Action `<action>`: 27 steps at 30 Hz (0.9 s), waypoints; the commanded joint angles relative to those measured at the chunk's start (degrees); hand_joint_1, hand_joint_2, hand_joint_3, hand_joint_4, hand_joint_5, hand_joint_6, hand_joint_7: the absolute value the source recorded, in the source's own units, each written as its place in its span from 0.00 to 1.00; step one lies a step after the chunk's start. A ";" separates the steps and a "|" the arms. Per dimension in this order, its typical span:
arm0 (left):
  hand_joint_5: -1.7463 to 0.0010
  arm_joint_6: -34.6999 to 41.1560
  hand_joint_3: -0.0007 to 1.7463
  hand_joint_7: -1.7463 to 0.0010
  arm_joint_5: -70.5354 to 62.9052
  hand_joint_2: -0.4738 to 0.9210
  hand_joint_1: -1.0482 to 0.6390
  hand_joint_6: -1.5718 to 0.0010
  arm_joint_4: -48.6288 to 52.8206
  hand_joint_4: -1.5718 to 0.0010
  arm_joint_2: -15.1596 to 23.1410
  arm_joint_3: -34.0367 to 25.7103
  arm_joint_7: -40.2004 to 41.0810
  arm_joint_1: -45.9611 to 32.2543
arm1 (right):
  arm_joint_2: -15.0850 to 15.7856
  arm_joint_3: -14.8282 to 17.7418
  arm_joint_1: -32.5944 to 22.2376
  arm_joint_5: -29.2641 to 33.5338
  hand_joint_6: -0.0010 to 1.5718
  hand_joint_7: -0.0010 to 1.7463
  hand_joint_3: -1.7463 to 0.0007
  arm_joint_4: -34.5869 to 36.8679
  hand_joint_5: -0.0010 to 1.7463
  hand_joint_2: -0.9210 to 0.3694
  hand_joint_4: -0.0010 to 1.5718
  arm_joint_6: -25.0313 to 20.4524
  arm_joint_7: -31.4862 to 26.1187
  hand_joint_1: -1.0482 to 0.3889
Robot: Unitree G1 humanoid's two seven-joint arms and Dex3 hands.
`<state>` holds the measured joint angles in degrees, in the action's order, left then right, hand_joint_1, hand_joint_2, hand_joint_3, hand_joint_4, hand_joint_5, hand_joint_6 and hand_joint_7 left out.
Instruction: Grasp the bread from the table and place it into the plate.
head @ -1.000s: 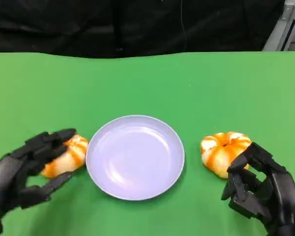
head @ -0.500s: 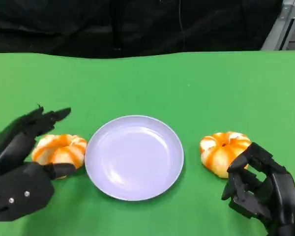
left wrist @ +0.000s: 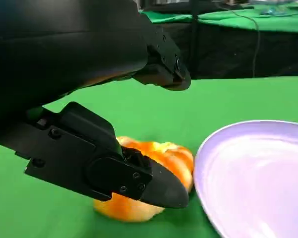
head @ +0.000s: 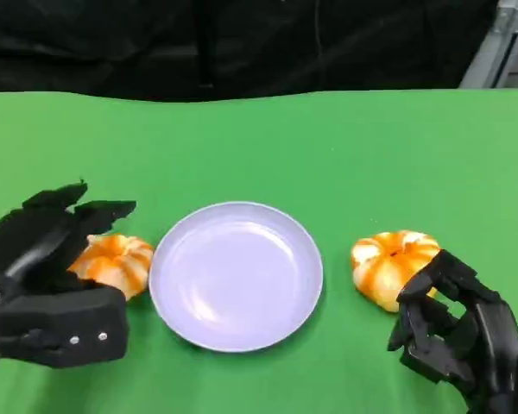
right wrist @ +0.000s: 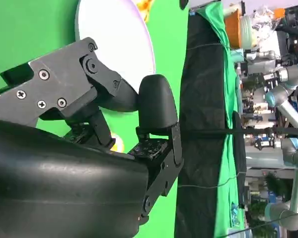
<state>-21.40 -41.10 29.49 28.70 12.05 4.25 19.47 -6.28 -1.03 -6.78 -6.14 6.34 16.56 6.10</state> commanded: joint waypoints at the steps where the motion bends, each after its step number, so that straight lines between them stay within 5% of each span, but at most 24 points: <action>1: 0.98 -1.20 0.01 0.99 -2.58 0.99 0.10 0.72 6.99 0.88 1.49 3.65 3.19 3.50 | 0.31 0.11 0.06 0.36 0.41 0.91 0.36 -0.42 1.00 0.24 0.53 0.42 -0.52 0.62; 27: 0.99 -1.33 0.05 1.00 -3.88 1.00 0.12 0.70 32.17 0.84 -3.24 15.67 9.89 14.68 | 0.22 0.30 0.12 -0.09 0.40 0.92 0.36 -0.31 1.00 0.25 0.54 0.75 -0.09 0.62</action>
<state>-22.72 -45.34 60.15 25.60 27.20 13.36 33.19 -6.29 -1.10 -6.74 -5.58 6.30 16.61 6.02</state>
